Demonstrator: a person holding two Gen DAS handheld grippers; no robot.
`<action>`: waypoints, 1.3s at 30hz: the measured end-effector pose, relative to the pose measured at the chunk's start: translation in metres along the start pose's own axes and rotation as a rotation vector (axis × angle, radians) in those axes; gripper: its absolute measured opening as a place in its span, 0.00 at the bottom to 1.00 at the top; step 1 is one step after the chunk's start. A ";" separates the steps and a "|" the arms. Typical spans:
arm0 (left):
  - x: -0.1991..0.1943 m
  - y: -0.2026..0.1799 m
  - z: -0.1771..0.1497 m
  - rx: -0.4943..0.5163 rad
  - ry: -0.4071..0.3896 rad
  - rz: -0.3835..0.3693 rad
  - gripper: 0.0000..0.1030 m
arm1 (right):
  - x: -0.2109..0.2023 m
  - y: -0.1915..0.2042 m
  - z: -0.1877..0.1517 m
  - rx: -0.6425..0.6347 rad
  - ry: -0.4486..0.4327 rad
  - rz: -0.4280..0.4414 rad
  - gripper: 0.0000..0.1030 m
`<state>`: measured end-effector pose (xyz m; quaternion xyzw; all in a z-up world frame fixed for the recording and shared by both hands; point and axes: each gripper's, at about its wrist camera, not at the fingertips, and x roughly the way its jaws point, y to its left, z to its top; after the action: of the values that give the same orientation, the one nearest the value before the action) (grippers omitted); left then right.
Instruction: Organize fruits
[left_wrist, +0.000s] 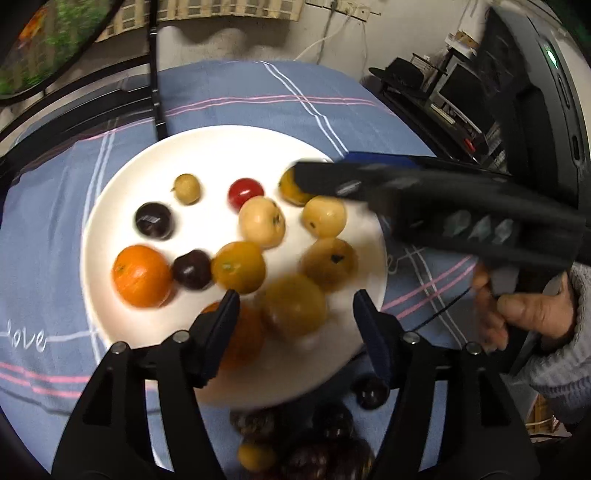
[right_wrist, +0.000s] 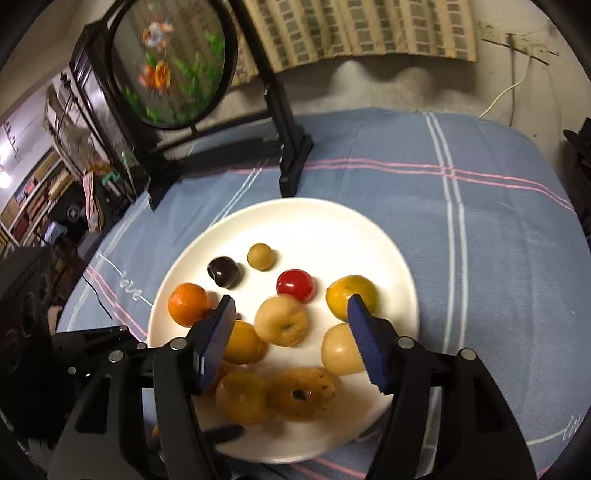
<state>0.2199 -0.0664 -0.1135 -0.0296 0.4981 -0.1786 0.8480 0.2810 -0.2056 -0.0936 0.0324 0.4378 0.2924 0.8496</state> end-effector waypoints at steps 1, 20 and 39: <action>-0.005 0.003 -0.004 -0.010 -0.003 0.007 0.65 | -0.009 -0.002 -0.004 0.019 -0.008 0.002 0.62; -0.076 0.036 -0.145 -0.205 0.096 0.142 0.75 | -0.100 0.012 -0.161 0.227 0.127 -0.028 0.66; -0.133 0.014 -0.183 -0.102 -0.003 0.242 0.86 | -0.107 0.072 -0.146 0.100 0.117 0.006 0.67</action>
<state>0.0088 0.0142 -0.0978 -0.0128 0.5053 -0.0492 0.8615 0.0876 -0.2315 -0.0833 0.0590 0.5004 0.2742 0.8191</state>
